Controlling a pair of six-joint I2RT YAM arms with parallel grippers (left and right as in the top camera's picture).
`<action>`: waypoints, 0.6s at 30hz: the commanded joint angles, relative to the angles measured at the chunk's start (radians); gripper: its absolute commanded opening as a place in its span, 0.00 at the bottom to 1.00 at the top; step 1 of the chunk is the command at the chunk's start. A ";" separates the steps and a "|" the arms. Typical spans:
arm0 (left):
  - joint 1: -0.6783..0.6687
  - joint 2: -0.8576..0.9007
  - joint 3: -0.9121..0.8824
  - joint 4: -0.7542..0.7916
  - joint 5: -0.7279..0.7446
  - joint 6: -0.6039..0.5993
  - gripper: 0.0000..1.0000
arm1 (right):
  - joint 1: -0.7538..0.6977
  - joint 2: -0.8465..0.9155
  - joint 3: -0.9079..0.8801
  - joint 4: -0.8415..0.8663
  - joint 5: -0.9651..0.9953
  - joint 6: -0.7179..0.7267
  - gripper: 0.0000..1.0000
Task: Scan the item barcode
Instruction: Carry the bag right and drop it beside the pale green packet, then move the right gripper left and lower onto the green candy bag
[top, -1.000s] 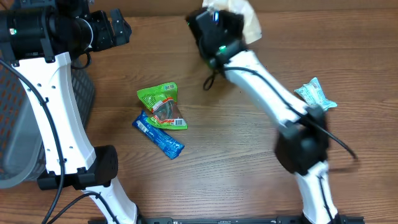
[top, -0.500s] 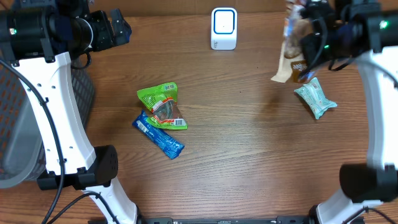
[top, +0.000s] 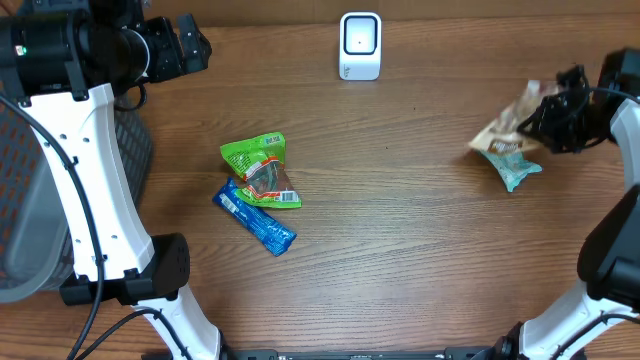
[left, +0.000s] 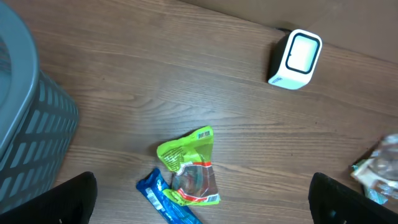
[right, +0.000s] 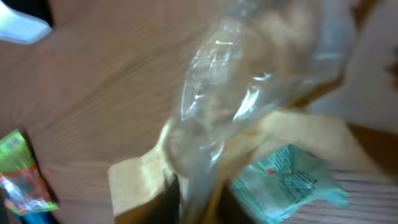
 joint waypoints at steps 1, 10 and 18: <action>0.002 0.008 0.000 0.000 -0.006 0.005 1.00 | -0.010 -0.015 -0.002 0.013 -0.055 0.020 0.35; 0.002 0.008 0.000 0.000 -0.006 0.005 1.00 | -0.010 -0.031 0.149 -0.084 -0.235 0.013 0.52; 0.002 0.008 0.000 0.000 -0.006 0.005 1.00 | 0.037 -0.085 0.299 -0.172 -0.242 0.014 0.67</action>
